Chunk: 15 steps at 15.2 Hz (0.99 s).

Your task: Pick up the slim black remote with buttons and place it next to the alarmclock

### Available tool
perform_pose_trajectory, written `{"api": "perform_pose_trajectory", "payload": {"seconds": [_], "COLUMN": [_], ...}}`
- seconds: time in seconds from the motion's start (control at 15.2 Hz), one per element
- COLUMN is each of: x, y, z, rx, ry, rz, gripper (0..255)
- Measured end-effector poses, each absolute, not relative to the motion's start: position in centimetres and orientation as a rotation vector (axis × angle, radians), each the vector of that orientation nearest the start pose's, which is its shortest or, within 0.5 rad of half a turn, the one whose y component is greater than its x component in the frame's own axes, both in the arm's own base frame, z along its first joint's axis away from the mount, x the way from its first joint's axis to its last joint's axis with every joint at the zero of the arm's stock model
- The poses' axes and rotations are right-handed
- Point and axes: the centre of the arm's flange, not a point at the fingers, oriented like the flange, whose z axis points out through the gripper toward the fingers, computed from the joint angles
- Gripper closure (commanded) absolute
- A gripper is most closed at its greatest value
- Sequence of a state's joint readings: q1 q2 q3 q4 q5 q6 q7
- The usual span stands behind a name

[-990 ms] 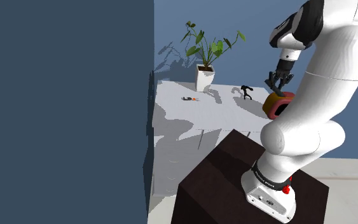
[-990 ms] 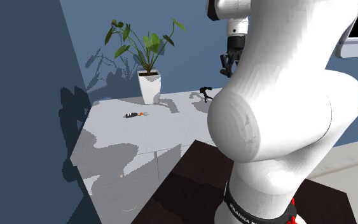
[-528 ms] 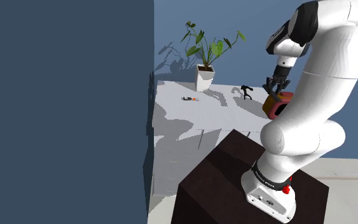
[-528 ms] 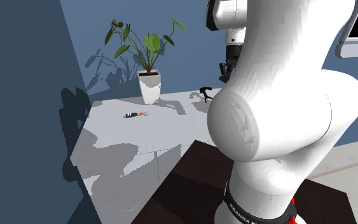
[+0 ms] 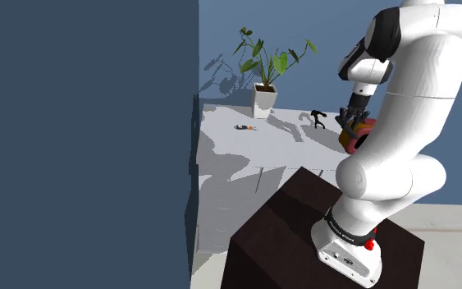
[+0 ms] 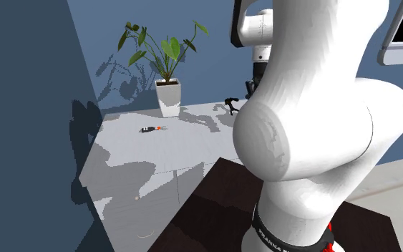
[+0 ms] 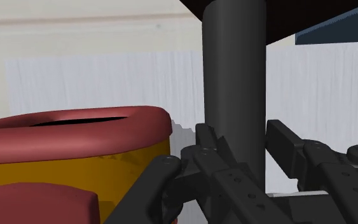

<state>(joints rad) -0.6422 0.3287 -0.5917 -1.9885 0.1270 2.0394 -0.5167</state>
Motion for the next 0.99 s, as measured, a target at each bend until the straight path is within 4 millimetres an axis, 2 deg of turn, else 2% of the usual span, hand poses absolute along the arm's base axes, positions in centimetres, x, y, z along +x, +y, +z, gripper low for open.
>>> {"api": "perform_pose_trajectory", "payload": {"seconds": [0.59, 0.99], "x": [20.7, 21.1], "y": [-53.8, -54.2], "z": [26.2, 25.4], "rx": [-2.783, -2.806], "ry": [1.147, 1.148], "rz": [0.297, 0.234], "gripper": [255, 255]}}
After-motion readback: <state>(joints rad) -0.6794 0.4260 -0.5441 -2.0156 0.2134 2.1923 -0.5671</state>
